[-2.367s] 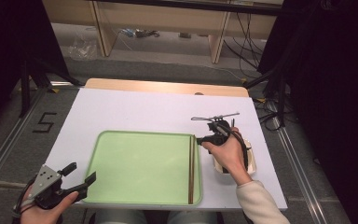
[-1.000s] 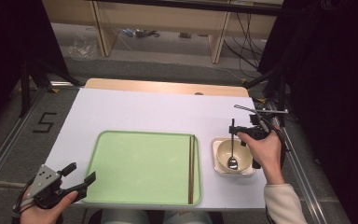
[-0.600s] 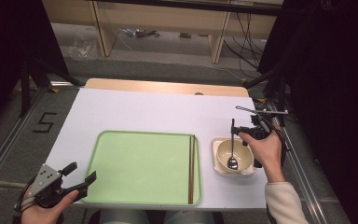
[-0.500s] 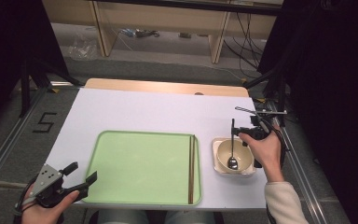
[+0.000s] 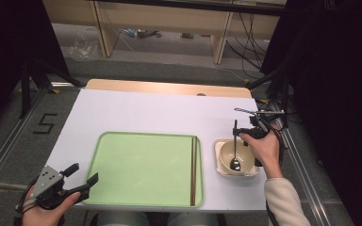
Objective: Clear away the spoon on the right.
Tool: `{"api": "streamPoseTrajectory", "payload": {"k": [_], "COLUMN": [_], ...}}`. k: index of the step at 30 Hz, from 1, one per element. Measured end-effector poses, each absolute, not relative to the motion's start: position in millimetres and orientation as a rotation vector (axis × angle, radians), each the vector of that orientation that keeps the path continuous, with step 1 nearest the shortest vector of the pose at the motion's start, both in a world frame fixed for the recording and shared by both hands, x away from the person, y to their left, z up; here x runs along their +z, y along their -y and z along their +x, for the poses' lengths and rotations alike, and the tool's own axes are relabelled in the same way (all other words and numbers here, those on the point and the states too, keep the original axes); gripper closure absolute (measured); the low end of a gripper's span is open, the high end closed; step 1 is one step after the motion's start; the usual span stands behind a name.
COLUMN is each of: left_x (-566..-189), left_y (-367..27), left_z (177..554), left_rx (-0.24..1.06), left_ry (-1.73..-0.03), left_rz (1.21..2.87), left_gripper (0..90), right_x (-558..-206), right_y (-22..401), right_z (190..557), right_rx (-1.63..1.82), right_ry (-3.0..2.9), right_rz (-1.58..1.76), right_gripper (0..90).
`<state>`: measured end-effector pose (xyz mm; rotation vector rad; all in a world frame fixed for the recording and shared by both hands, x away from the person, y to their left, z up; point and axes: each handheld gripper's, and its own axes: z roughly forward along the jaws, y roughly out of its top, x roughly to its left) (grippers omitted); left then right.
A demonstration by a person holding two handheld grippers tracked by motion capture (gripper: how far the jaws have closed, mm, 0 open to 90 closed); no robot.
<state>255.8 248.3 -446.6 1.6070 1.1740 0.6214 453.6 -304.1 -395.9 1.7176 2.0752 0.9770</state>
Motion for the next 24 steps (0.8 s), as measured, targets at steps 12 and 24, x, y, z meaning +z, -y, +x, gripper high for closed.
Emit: {"api": "streamPoseTrajectory", "payload": {"k": [12, 24], "left_x": [-446.7, -446.7], "left_y": [-248.2, -248.3], "left_z": [255.7, 255.6], "left_rx": [0.622, 0.623], "left_ry": [-1.172, -1.174], "left_rz": [1.608, 1.607], "left_gripper": [21.9, 21.9], "right_x": [-402.2, -407.3], "right_y": [303.5, 299.7], "right_z": [457.3, 460.5], "right_rx": [0.891, 0.897], "right_ry": [-2.096, -2.122], "right_rz": [1.776, 1.792], "right_gripper": [68.0, 75.9]}}
